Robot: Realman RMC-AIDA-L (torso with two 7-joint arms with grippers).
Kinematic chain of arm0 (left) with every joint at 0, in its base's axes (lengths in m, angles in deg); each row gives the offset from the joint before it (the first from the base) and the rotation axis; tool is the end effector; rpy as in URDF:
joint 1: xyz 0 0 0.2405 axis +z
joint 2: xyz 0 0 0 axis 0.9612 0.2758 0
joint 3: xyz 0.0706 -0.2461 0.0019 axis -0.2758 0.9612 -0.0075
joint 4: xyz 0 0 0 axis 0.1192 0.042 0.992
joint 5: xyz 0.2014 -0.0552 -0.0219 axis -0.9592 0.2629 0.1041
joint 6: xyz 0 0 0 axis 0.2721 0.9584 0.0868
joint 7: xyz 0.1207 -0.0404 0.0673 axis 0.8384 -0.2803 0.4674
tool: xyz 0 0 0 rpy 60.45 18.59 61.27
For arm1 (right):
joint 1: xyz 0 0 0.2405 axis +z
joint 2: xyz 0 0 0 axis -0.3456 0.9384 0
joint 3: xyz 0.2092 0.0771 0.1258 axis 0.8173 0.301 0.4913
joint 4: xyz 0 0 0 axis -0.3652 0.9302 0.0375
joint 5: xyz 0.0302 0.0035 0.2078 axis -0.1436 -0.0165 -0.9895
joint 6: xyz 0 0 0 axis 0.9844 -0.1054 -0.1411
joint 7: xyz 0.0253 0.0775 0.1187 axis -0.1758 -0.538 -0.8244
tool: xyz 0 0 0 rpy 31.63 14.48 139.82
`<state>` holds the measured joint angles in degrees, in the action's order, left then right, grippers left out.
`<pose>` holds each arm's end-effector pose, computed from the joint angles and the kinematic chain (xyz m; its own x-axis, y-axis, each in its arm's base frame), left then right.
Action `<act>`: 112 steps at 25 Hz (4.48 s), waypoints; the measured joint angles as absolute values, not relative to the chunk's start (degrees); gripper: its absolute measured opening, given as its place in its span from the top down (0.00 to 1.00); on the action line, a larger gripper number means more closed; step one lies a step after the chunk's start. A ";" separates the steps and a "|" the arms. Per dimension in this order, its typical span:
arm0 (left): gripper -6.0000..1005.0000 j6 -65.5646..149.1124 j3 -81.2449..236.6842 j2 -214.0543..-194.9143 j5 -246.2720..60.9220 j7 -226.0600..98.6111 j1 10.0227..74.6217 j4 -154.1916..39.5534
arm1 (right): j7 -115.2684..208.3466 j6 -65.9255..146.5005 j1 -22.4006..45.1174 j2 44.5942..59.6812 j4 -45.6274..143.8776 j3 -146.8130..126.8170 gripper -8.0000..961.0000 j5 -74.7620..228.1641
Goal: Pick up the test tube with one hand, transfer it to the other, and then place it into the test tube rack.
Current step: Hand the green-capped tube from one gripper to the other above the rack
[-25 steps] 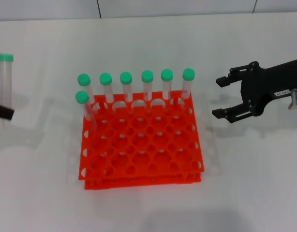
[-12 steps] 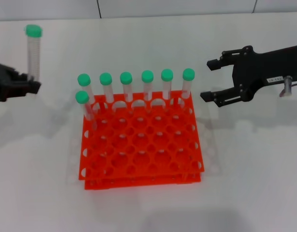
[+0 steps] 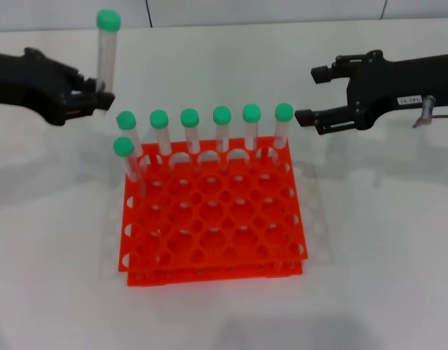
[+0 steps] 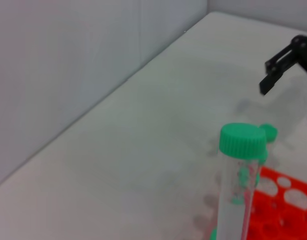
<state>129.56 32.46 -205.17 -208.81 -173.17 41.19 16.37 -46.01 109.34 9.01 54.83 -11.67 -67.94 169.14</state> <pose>-0.1949 0.3644 0.0895 0.9356 0.3244 0.1395 0.3528 -0.8754 -0.3305 0.1825 0.3742 0.0341 0.9389 -0.1228 -0.3216 -0.2305 -0.9181 -0.3225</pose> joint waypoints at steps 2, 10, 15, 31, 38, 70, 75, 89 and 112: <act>0.82 128.69 32.46 -205.26 -207.19 -171.06 40.74 15.02 | -46.01 107.95 8.93 54.83 -10.47 -67.94 0.17 167.11; 0.82 127.53 32.81 -204.90 -199.72 -162.09 38.49 5.15 | -44.76 105.98 8.88 54.78 -7.87 -67.95 0.17 162.86; 0.82 126.23 32.89 -205.43 -197.68 -155.61 38.06 -0.49 | -43.12 105.75 8.87 54.94 -6.75 -68.23 0.17 160.58; 0.82 123.55 33.01 -205.10 -192.64 -143.02 37.36 -11.27 | -43.47 104.17 8.63 55.00 -5.31 -68.45 0.17 155.33; 0.81 123.45 32.82 -204.80 -192.77 -143.87 36.55 -11.76 | -43.39 105.72 7.96 55.01 -3.53 -68.56 0.18 149.54; 0.81 121.99 32.50 -205.50 -195.81 -147.45 34.08 -12.42 | -31.98 108.42 15.56 55.42 11.57 -77.16 0.20 131.90; 0.81 121.47 32.26 -205.59 -195.84 -147.87 33.67 -12.53 | -31.22 105.88 15.77 55.51 11.15 -80.07 0.20 129.70; 0.80 118.97 29.41 -206.12 -195.92 -148.13 32.81 -13.41 | -27.78 102.32 16.14 55.62 11.00 -85.58 0.21 123.73; 0.80 118.44 28.62 -206.20 -195.91 -148.13 32.16 -13.38 | -25.29 99.37 16.39 55.61 11.04 -88.72 0.37 120.37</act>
